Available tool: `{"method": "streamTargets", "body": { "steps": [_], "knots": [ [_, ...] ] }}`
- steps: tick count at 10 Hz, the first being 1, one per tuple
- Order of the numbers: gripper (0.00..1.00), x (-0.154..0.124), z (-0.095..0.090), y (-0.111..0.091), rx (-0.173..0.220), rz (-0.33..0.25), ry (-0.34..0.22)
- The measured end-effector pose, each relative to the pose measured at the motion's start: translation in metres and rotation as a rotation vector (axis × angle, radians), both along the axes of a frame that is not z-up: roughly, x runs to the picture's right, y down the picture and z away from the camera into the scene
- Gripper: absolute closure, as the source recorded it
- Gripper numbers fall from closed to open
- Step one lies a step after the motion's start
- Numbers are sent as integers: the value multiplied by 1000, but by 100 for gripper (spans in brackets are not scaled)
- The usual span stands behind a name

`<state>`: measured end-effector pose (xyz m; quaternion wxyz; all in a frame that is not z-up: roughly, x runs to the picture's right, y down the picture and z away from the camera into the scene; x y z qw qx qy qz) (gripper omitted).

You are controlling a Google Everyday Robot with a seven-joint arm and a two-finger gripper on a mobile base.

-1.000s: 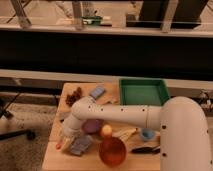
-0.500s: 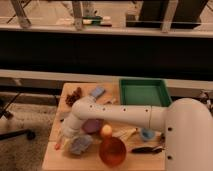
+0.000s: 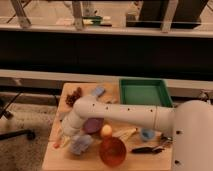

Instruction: Place pepper in paper cup

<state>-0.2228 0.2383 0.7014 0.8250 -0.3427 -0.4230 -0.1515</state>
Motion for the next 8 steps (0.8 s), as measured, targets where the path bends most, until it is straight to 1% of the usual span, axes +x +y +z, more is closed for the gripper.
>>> {"method": "streamTargets", "body": {
  "steps": [3, 4, 8],
  "knots": [
    [100, 11, -2, -24, 11, 40, -4],
    [100, 17, -1, -35, 11, 58, -5],
    [100, 28, -2, -62, 2, 108, -19]
  ]
}}
